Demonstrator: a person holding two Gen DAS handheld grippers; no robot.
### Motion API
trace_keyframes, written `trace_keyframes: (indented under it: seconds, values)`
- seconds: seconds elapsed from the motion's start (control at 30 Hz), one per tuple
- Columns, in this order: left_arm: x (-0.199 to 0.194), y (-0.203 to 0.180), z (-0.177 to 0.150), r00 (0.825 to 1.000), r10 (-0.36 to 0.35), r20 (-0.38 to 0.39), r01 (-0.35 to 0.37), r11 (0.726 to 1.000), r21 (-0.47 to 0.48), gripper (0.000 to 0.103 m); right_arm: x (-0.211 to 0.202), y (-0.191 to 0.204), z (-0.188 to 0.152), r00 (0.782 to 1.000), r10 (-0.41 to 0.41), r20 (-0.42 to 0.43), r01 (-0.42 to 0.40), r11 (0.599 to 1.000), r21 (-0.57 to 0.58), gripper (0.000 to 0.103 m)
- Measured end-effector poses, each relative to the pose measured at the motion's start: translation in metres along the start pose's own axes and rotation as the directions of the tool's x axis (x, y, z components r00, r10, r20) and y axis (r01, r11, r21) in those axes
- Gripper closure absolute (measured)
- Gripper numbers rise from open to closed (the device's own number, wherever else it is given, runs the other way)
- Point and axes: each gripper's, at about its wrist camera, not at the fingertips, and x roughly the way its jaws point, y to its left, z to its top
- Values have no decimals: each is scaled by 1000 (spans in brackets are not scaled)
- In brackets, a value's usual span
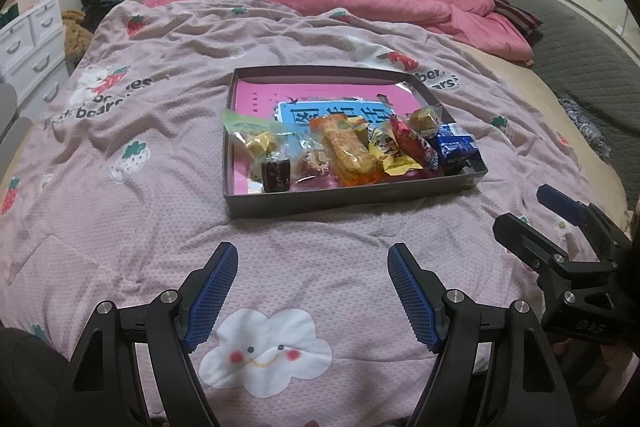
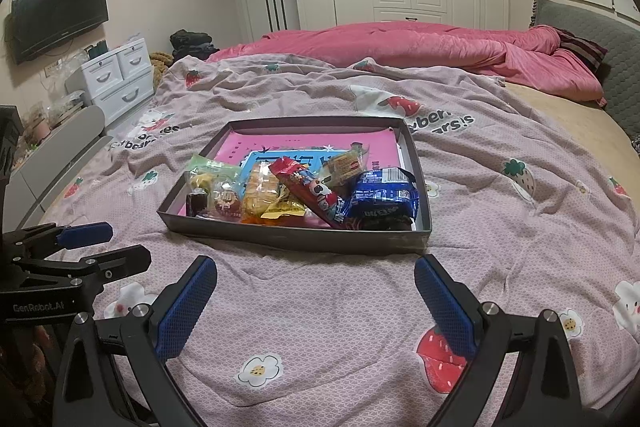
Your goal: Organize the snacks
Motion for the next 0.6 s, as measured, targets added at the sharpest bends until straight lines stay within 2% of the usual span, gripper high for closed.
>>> trace_keyframes:
  seconds: [0.6]
  values:
    - [-4,-6,1,1000,3,14,-3,1000,22,24,-1,-1,1,1000,-1,4,1,1000,-1,3]
